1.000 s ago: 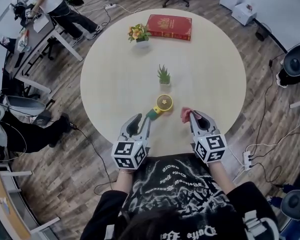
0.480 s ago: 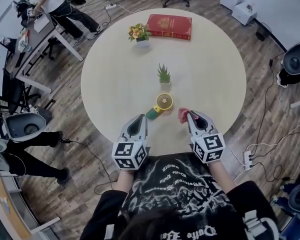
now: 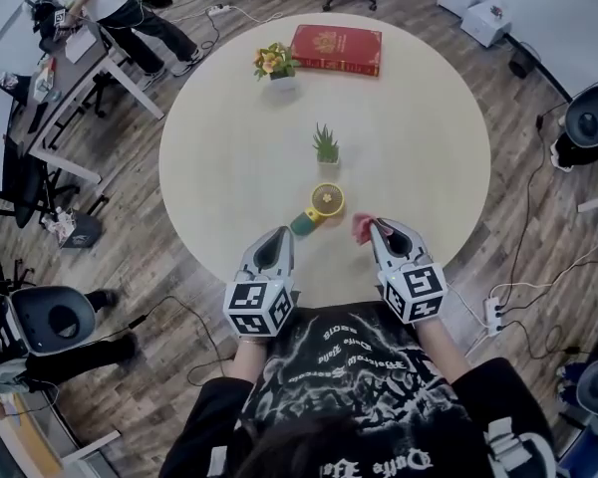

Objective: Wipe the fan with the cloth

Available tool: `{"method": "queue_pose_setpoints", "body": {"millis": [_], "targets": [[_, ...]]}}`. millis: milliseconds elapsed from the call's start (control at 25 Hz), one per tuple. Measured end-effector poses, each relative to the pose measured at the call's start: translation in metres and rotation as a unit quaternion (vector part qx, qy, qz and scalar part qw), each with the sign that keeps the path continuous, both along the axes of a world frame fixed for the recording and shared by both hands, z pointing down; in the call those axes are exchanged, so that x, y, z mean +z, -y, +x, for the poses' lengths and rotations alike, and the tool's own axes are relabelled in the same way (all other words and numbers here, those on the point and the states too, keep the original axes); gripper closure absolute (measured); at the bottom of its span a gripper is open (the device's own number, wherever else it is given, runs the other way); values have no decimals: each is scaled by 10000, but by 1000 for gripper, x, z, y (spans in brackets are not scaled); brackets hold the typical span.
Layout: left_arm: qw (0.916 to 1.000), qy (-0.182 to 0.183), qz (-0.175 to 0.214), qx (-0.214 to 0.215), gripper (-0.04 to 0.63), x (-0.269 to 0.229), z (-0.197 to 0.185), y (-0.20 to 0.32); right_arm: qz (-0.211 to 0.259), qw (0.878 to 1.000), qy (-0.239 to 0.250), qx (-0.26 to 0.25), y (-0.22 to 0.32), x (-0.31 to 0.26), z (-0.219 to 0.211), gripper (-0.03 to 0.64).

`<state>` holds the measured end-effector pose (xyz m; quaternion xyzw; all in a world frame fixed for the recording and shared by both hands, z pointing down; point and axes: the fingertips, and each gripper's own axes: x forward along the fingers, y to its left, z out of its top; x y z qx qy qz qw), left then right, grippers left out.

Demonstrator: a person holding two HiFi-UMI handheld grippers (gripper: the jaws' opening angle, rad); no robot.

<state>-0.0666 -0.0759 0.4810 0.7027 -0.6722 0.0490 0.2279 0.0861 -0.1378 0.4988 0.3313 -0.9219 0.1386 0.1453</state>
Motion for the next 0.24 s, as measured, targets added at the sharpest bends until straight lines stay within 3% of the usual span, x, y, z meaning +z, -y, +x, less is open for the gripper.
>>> {"method": "queue_pose_setpoints", "body": {"millis": [240], "targets": [[10000, 62, -50, 57, 574, 2, 3, 1, -4, 10000, -27, -59, -1, 0, -1, 588]]}}
